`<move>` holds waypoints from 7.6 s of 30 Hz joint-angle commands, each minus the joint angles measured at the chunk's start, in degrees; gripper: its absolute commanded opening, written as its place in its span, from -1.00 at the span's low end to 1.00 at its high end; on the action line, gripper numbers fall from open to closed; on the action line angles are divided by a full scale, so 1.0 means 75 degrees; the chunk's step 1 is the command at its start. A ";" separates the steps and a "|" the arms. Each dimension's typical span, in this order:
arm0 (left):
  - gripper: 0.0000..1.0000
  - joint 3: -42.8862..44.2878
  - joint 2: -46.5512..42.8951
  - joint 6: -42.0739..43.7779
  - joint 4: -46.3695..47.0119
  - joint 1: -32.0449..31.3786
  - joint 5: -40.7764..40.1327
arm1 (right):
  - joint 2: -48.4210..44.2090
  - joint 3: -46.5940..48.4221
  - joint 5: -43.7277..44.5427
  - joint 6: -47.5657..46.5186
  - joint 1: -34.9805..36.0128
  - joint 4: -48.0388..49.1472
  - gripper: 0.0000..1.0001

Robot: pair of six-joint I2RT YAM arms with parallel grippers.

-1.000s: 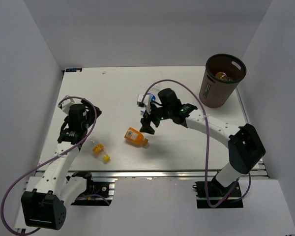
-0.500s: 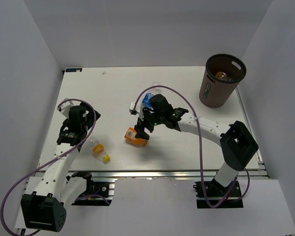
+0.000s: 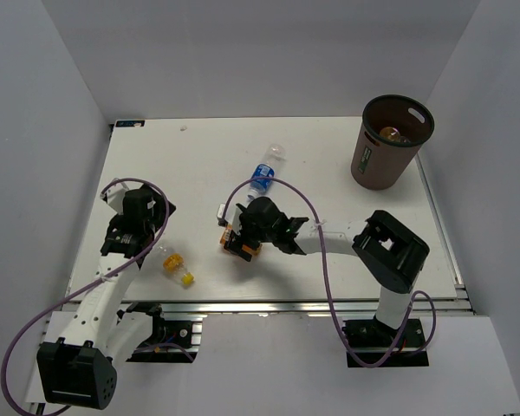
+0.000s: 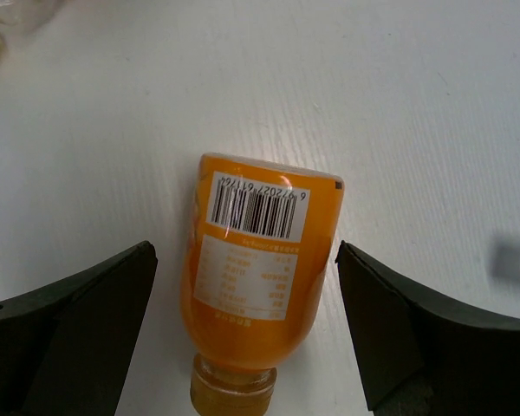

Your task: Put the plastic bottles in the bin

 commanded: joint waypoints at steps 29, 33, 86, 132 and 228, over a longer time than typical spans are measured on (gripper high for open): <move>0.96 0.0020 -0.0211 -0.0055 -0.0165 0.0020 -0.0348 | 0.0081 -0.0110 0.0369 -0.0218 0.0079 0.1266 -0.48; 0.96 -0.0038 -0.0176 -0.0078 0.0081 0.0020 -0.0196 | -0.0270 0.0195 0.0638 -0.0206 0.0044 0.0820 -0.75; 0.97 -0.0097 0.0691 0.0074 0.0925 0.0020 0.0437 | 0.0000 0.1577 -0.0323 -0.1156 -0.0857 -0.0223 -0.60; 0.96 -0.0144 0.0351 0.0344 0.1628 0.0020 0.1211 | -0.1231 0.3957 -0.0859 0.2934 -0.8206 -0.1032 0.79; -0.44 0.2036 0.3598 0.3906 0.7511 -0.3999 0.7692 | -0.3494 0.0617 -0.4576 0.5020 -0.5464 0.0433 0.79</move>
